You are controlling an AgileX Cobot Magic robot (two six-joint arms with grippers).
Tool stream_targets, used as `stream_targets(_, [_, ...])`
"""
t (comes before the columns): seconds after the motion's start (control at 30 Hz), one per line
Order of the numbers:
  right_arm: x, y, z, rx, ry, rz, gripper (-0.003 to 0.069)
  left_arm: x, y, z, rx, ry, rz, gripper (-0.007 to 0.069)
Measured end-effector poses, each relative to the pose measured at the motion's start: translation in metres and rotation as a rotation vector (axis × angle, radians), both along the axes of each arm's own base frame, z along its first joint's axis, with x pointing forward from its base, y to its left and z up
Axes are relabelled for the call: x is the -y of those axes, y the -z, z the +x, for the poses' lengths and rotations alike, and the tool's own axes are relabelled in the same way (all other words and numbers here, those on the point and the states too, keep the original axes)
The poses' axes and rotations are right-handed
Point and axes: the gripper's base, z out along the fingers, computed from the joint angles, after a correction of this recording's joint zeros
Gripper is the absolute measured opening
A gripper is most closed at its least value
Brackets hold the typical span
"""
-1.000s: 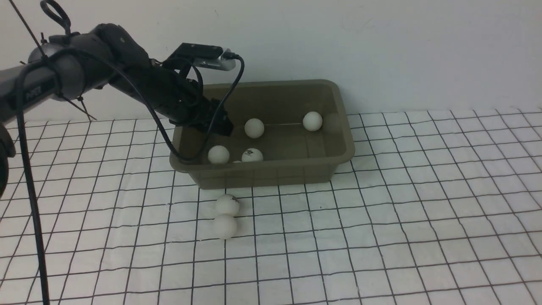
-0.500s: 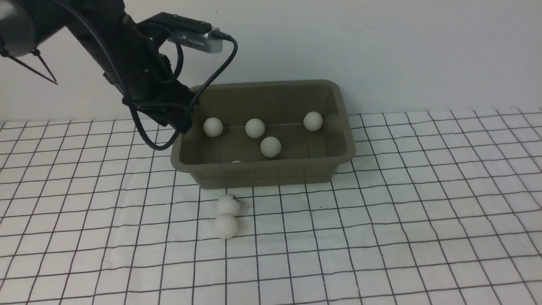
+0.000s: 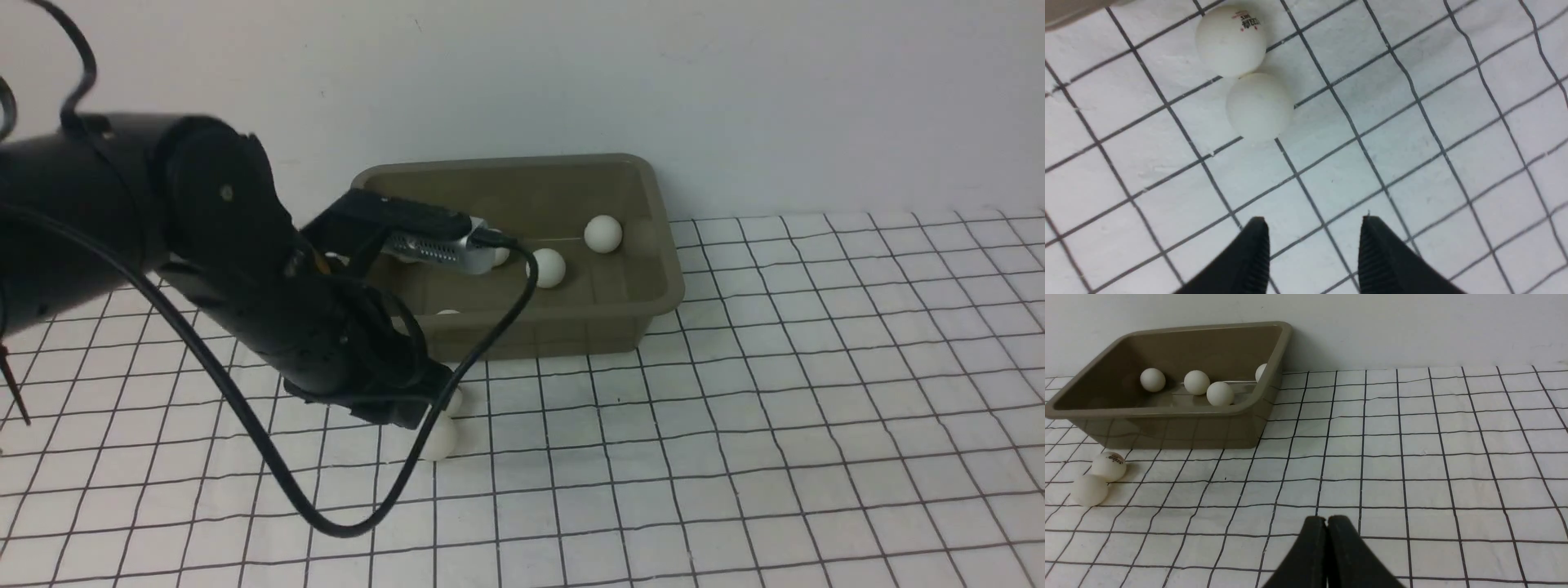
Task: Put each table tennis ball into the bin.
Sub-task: Use the left arm to clamp the table tennis ball closest to it
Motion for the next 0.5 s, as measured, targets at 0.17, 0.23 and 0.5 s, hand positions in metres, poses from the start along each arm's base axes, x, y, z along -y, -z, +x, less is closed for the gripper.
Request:
stream_targets(0.17, [0.0, 0.0, 0.0, -0.002, -0.001, 0.003, -0.0018, 0.001, 0.011, 0.001, 0.028, -0.099, -0.059, 0.0323])
stream_targets(0.23, [0.0, 0.0, 0.0, -0.002, -0.001, 0.003, -0.0018, 0.001, 0.011, 0.003, 0.044, -0.117, -0.073, 0.0337])
stream_targets(0.5, [0.0, 0.0, 0.0, -0.003, 0.0, 0.004, -0.0018, 0.006, 0.031, 0.017, 0.042, -0.185, -0.096, 0.0468])
